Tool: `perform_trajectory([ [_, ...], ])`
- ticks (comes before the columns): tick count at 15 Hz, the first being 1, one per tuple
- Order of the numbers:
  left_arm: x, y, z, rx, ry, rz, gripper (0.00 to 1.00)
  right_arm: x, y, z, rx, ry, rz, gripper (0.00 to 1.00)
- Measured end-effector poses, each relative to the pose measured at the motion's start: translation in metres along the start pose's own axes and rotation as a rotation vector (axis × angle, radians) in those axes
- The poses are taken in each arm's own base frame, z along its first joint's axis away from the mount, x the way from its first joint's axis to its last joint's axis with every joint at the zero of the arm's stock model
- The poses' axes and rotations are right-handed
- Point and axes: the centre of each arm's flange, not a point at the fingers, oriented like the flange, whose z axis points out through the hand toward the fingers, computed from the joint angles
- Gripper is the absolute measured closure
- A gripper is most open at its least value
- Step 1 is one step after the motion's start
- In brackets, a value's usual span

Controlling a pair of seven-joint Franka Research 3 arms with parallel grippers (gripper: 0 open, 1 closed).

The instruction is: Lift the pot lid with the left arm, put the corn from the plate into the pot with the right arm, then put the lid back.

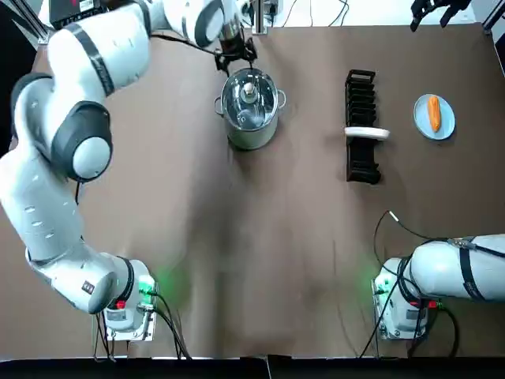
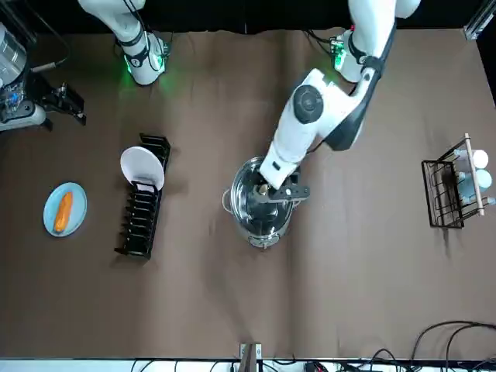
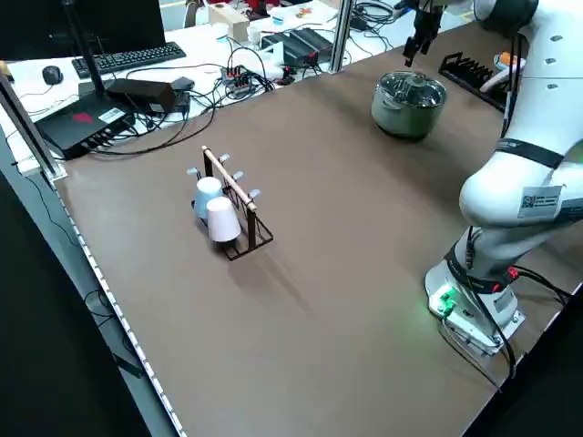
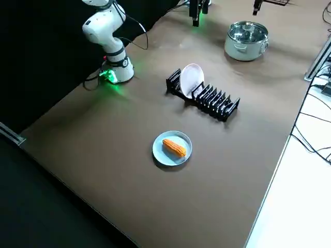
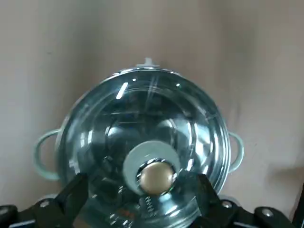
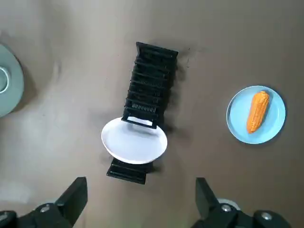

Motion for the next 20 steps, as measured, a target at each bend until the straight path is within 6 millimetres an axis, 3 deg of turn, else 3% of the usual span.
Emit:
perform_trajectory([
  [4, -0.008, 0.011, 0.031, 0.024, 0.02, 0.032, 0.0, -0.002, 0.0, -0.003, 0.0, 0.006, -0.002, 0.0],
  [13, -0.028, 0.03, 0.061, 0.105, 0.046, 0.079, 0.06, 0.003, 0.006, -0.008, -0.005, 0.062, -0.035, 0.0],
  [14, -0.03, 0.03, 0.063, 0.117, 0.037, 0.08, 0.13, 0.004, 0.008, -0.007, -0.005, 0.062, -0.03, 0.0],
  [16, -0.032, 0.027, 0.065, 0.139, 0.017, 0.078, 0.15, 0.004, 0.015, -0.006, -0.006, 0.06, -0.019, 0.0],
  [18, -0.033, 0.025, 0.066, 0.155, 0.003, 0.076, 0.32, 0.003, 0.018, -0.006, -0.006, 0.059, -0.016, 0.0],
  [20, -0.034, 0.027, 0.064, 0.159, -0.002, 0.076, 0.37, 0.004, 0.017, -0.006, -0.009, 0.058, -0.022, 0.0],
])
